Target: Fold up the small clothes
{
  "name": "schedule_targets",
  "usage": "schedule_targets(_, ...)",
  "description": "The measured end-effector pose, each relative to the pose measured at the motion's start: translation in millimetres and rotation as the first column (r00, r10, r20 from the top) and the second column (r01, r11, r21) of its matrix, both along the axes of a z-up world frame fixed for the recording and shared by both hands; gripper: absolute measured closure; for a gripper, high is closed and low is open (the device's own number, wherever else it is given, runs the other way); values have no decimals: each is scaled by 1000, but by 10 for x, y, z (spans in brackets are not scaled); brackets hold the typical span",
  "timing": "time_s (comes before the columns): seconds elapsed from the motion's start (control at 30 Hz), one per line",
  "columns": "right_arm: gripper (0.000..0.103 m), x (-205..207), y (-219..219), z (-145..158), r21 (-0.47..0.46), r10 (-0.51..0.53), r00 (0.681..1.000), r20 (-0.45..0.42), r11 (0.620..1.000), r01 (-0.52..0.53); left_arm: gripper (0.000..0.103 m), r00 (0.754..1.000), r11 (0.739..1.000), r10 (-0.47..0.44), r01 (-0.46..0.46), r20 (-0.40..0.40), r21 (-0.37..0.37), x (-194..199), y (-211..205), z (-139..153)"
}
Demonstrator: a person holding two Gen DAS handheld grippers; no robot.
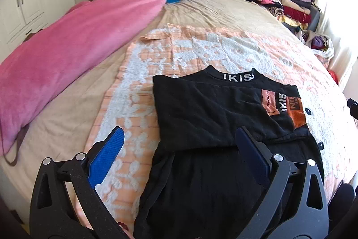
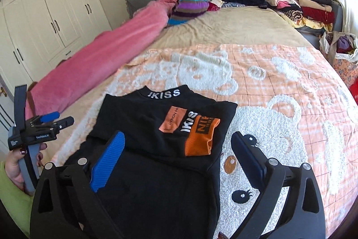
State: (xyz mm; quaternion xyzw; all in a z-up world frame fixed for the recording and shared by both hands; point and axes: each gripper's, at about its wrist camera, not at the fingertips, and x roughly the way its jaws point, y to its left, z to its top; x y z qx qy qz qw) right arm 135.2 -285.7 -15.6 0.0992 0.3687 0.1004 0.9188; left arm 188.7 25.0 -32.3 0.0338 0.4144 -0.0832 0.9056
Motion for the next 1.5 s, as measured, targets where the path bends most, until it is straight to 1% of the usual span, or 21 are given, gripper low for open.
schedule_targets(0.17,8,-218,-49,167,-12,4,1000,23,1000,-4,10,1000,1000,12,-12,7,-22,-145,70,104)
schedule_targets(0.37,8,-476,-71,275,-48,5,999,33,999,-3,10,1000,1000,29,-29,12,-7,-298,144,162)
schedule_targets(0.53,8,-655,-95,244,-65,1,1000,26,998,1,10,999,999,36,-37,20,16,-452,197,188)
schedule_targets(0.73,8,-847,-30,167,-114,14,1000,16,993,-13,10,999,998,43,-44,18,48,-601,234,171)
schedule_targets(0.97,8,-1011,103,-34,-121,46,998,-49,991,-52,10,999,997,43,-43,-1,68,-729,262,101)
schedule_targets(1.1,8,-1105,203,-146,-142,71,994,-82,986,-82,10,998,996,45,-42,-36,79,-806,288,-11)
schedule_targets(1.27,8,-1248,284,-381,-127,75,986,-150,987,-95,10,993,993,69,-59,-97,102,-871,415,-219)
schedule_targets(1.5,8,-1367,326,-660,-116,62,971,-233,989,-91,10,983,992,90,-74,-162,100,-964,594,-408)
